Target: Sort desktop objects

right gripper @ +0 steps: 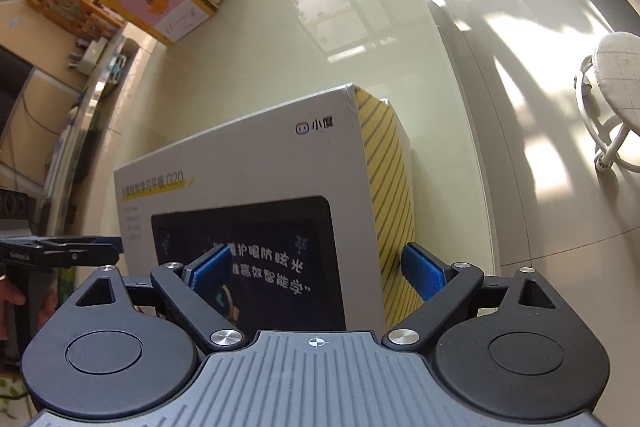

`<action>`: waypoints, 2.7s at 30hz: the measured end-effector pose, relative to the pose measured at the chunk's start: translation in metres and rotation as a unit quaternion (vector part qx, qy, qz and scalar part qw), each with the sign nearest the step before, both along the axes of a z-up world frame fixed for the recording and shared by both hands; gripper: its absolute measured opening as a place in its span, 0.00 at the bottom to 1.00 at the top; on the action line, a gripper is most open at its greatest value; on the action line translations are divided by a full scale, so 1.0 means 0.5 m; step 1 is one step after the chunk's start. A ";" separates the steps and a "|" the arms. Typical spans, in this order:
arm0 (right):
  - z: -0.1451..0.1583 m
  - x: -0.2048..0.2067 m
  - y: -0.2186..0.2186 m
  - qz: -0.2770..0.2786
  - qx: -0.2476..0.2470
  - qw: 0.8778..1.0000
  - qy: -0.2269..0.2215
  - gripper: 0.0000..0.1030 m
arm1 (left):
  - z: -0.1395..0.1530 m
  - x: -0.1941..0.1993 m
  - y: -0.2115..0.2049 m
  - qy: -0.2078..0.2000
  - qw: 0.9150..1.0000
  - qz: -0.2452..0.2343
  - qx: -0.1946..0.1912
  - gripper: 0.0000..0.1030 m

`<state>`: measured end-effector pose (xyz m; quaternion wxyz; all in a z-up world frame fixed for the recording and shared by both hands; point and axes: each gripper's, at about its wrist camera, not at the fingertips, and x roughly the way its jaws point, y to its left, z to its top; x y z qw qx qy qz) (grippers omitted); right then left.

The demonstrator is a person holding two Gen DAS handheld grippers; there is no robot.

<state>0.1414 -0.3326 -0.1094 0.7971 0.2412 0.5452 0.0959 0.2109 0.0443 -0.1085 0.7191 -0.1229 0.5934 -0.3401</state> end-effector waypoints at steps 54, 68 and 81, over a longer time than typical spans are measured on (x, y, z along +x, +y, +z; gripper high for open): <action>0.051 0.036 0.034 -0.049 -0.037 0.998 0.027 0.81 | 0.042 0.029 -0.029 0.050 0.997 -0.025 0.060 1.00; 0.067 -0.014 0.046 -0.032 -0.021 0.999 0.034 0.83 | 0.044 0.007 -0.011 0.103 0.993 -0.021 0.045 1.00; 0.031 -0.010 -0.021 -0.088 0.080 0.991 0.058 0.88 | 0.003 0.040 0.021 0.178 0.984 0.002 -0.007 1.00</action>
